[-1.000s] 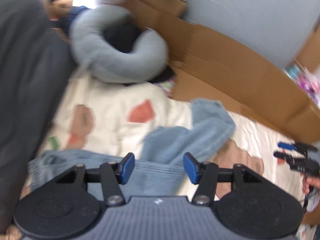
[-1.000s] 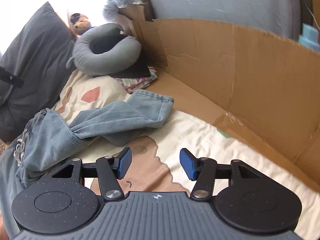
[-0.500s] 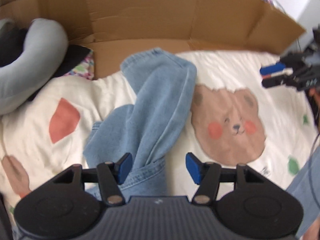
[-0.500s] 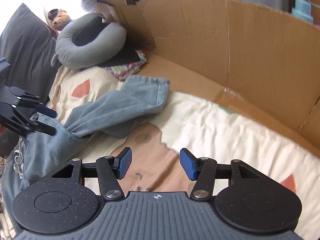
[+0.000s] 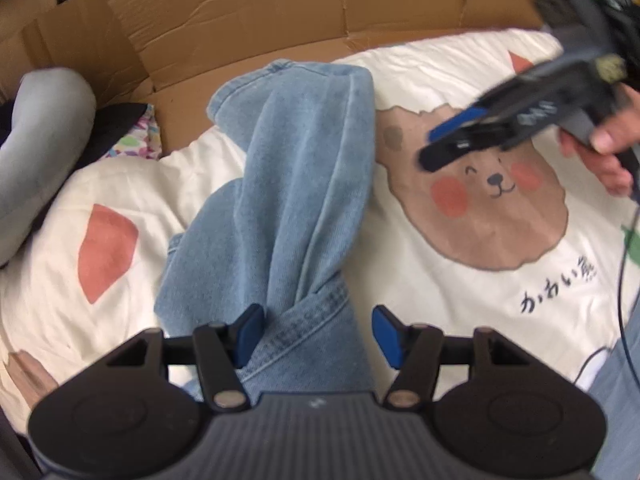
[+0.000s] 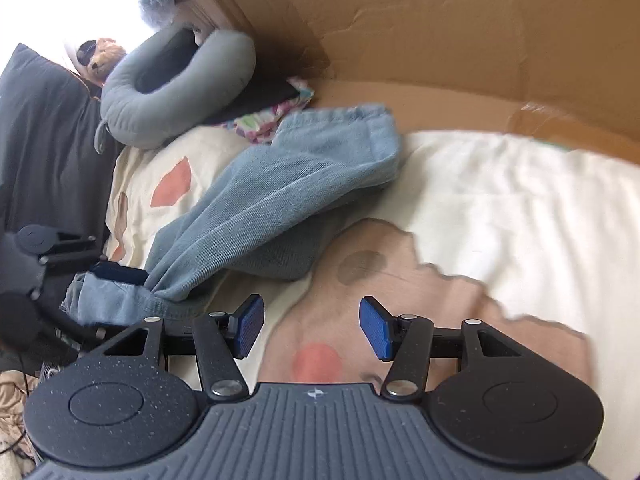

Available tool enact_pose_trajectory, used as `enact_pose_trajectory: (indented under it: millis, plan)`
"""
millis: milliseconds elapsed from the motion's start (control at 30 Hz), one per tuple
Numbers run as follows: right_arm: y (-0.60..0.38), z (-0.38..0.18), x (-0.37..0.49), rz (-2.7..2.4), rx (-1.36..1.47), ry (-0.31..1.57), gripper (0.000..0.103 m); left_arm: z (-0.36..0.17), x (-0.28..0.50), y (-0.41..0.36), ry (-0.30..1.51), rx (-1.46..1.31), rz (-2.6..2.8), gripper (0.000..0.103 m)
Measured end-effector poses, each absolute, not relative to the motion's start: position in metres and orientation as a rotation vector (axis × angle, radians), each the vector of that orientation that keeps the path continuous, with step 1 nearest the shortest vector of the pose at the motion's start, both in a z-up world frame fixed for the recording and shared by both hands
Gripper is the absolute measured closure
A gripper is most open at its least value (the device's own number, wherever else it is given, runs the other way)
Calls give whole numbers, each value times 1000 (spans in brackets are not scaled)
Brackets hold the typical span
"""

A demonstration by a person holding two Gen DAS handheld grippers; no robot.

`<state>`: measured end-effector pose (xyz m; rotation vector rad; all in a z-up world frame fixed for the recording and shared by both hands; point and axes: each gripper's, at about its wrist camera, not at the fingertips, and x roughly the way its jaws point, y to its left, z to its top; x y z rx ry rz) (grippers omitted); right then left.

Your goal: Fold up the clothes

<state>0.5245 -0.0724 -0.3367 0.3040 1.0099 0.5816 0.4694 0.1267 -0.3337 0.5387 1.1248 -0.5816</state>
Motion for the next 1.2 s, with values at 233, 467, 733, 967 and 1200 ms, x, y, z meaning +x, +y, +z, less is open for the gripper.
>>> enact_pose_trajectory:
  millis: [233, 467, 733, 967, 1200]
  plan:
    - [-47, -346, 547, 606, 310, 1013, 43, -333, 468, 145, 1095, 503, -578, 60]
    - [-33, -359, 563, 589, 340, 1021, 40, -324, 458, 159, 1044, 495, -582, 78]
    - [-19, -360, 573, 654, 414, 1027, 78, -301, 438, 173, 957, 496, -558, 86]
    - [-30, -318, 554, 704, 355, 987, 88, -286, 429, 192, 918, 425, -532, 87]
    - [-66, -260, 509, 698, 346, 959, 90, -281, 426, 204, 899, 367, -539, 87]
